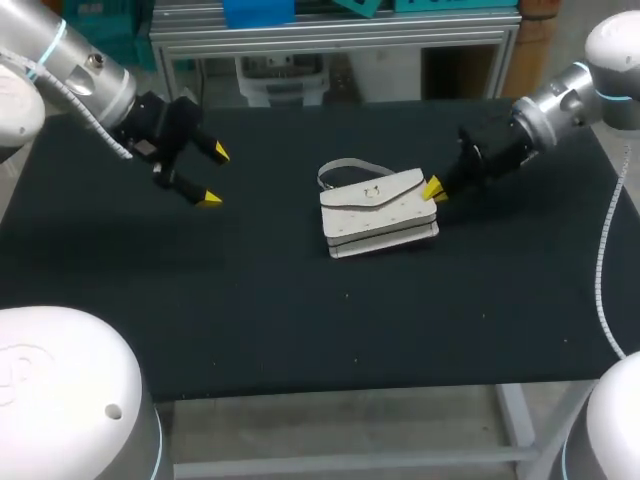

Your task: Pick up the bag, open it, inspect its contents, close it, and place it on the opposite side

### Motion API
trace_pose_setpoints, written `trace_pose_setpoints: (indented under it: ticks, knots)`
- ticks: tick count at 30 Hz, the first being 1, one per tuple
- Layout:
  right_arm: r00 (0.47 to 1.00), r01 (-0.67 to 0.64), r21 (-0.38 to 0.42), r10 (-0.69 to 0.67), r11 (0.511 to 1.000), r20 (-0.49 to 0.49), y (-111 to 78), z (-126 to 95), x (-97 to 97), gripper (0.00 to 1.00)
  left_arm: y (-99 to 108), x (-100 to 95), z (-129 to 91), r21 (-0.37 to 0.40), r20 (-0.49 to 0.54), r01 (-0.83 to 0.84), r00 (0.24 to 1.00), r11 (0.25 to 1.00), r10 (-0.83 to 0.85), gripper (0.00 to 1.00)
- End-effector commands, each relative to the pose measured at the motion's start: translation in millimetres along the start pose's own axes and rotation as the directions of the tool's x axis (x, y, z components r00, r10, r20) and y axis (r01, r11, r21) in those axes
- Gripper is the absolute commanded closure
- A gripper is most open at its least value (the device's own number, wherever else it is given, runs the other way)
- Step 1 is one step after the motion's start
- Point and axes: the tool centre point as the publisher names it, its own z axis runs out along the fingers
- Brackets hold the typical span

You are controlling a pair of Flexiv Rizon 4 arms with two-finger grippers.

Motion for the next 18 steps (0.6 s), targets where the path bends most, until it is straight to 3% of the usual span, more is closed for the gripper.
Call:
trace_pose_setpoints:
  ticks: [1, 18]
  knots:
    - [0.999, 0.006, -0.201, 0.002, 0.980, 0.041, -9.4, 41, 7.8, 1.00, 0, 0.6, 1, 0.002, 0.003, -0.001, 1.000, 1.000, 0.001, 0.00]
    - [0.999, 0.043, -0.146, -0.041, 0.988, 0.013, -5.7, 81, 22.7, 1.00, 0, 0.6, 1, 0.002, 0.003, -0.001, 1.000, 1.000, 0.001, 0.00]
